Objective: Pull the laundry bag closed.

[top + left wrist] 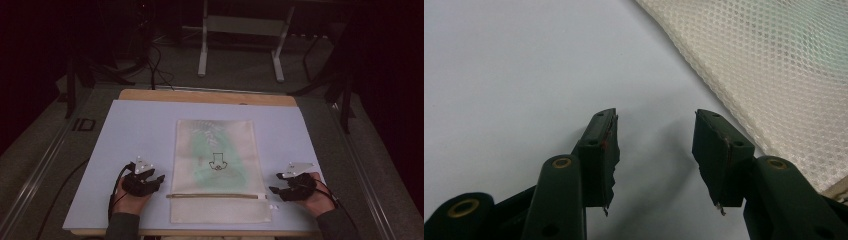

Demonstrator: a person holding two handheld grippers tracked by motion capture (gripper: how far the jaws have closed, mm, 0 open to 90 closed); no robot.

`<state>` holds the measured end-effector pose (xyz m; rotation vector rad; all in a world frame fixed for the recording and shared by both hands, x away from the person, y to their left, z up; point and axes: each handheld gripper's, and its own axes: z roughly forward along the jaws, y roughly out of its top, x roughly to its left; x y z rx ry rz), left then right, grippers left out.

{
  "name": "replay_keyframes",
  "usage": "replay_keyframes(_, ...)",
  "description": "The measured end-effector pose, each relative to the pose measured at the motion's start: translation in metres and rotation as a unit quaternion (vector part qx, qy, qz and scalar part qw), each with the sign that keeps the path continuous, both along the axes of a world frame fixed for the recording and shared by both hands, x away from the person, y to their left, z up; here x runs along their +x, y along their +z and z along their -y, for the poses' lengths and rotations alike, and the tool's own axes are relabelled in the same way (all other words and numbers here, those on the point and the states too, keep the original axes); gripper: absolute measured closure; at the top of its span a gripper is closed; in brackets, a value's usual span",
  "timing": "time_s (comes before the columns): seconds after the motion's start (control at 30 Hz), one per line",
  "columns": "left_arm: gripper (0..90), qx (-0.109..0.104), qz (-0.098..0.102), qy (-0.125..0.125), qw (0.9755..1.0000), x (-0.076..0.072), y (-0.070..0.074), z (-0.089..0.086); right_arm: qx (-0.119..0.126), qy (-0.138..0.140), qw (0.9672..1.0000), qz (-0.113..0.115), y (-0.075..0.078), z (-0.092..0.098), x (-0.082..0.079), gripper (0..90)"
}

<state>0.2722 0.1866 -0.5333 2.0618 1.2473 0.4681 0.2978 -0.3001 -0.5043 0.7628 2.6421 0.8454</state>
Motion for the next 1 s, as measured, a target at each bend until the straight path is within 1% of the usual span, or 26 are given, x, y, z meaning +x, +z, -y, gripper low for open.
replay_keyframes(0.03, 51.9, 0.001, 0.000, -0.003, 1.0000, 0.000, 0.000, 0.000, -0.008, 0.007, 0.9999, 0.002, 0.002, -0.004, -0.001, 41.8)
replay_keyframes(0.27, 51.9, 0.001, -0.001, -0.005, 1.0000, 0.000, 0.000, 0.002, -0.006, 0.013, 0.9999, 0.006, 0.007, -0.010, -0.002, 39.7)
replay_keyframes(0.37, 51.9, 0.000, -0.001, -0.005, 1.0000, 0.000, -0.001, 0.002, -0.007, 0.018, 0.9998, 0.008, 0.008, -0.012, -0.002, 39.5)
replay_keyframes(0.47, 51.9, 0.002, -0.002, -0.008, 1.0000, 0.000, -0.001, 0.002, -0.013, 0.027, 0.9995, 0.008, 0.011, -0.019, -0.002, 39.0)
replay_keyframes(0.6, 52.0, 0.001, -0.002, -0.009, 1.0000, 0.000, 0.000, 0.002, -0.016, 0.035, 0.9992, 0.009, 0.012, -0.023, -0.002, 39.0)
replay_keyframes(0.63, 52.0, 0.001, -0.001, -0.009, 1.0000, 0.000, 0.000, 0.002, -0.017, 0.040, 0.9990, 0.007, 0.013, -0.027, -0.002, 39.0)
replay_keyframes(0.83, 52.0, 0.002, 0.000, -0.013, 0.9999, 0.000, 0.000, 0.002, -0.026, 0.054, 0.9981, 0.010, 0.015, -0.037, -0.003, 39.2)
replay_keyframes(0.9, 52.0, 0.002, 0.000, -0.013, 0.9999, 0.000, 0.000, 0.003, -0.028, 0.060, 0.9977, 0.012, 0.016, -0.040, -0.004, 40.0)
replay_keyframes(1.0, 52.0, 0.001, 0.001, -0.013, 0.9999, -0.001, 0.000, 0.003, -0.030, 0.071, 0.9970, 0.008, 0.016, -0.046, -0.004, 42.1)
